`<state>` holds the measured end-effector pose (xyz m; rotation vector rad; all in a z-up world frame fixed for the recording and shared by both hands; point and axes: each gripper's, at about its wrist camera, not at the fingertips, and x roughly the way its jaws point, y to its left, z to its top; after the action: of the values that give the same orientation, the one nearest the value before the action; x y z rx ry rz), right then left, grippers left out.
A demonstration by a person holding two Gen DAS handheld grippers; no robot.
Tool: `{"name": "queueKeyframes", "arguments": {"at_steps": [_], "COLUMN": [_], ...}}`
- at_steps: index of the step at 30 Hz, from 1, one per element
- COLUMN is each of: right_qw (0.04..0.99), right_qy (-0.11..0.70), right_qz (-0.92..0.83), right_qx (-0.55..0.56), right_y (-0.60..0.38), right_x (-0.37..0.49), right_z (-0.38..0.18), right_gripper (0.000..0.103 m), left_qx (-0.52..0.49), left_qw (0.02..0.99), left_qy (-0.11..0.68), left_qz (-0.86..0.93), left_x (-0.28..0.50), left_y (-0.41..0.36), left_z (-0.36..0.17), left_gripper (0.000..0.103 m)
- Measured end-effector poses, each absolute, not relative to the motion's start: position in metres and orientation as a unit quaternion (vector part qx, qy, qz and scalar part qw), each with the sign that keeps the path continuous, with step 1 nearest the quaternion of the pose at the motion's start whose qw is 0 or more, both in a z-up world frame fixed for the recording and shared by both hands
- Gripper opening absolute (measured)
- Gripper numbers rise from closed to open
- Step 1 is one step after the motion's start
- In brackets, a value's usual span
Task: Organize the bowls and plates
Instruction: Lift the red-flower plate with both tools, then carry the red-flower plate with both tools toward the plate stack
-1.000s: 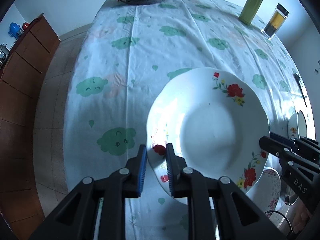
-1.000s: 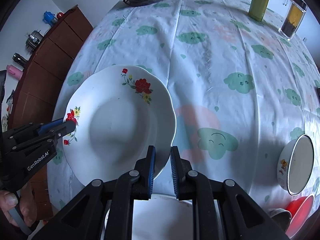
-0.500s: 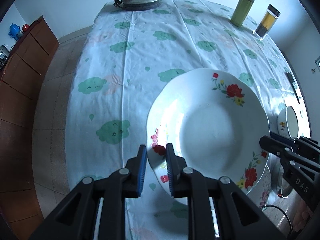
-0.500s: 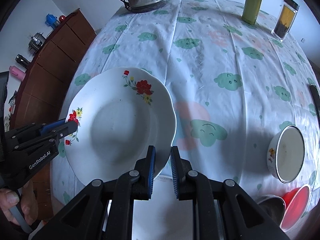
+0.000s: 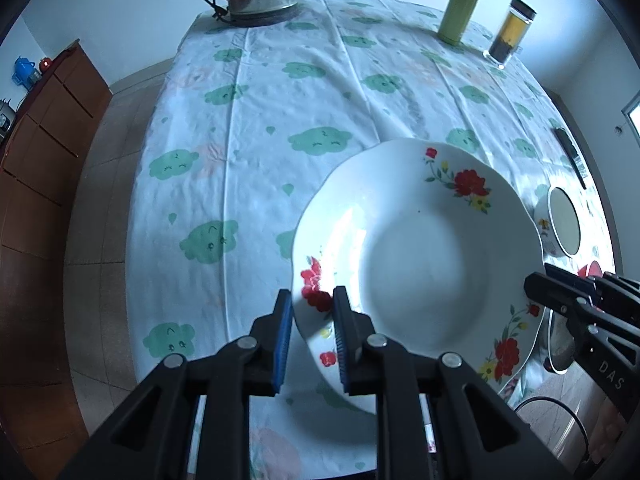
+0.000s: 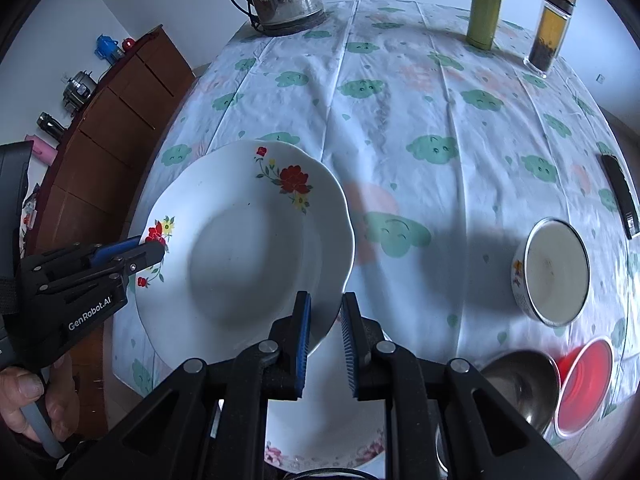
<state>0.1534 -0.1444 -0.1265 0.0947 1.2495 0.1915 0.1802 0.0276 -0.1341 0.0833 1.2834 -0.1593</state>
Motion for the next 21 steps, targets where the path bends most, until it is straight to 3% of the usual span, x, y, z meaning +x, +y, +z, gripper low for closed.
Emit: {"name": "queueKeyframes", "arguments": {"at_steps": [21], "right_qw": [0.802], "right_qy": [0.588], "right_qz": [0.082], "right_qx": [0.069], "right_y": [-0.177], "right_x": [0.101], "right_z": [-0.139], "right_gripper": [0.017], "left_qx": [0.066], "left_qw": [0.787], "left_qy": [0.607], "left_qz": [-0.087], "left_x": [0.138], "left_y": [-0.006], "left_z": [-0.142], "left_gripper": [0.017]}}
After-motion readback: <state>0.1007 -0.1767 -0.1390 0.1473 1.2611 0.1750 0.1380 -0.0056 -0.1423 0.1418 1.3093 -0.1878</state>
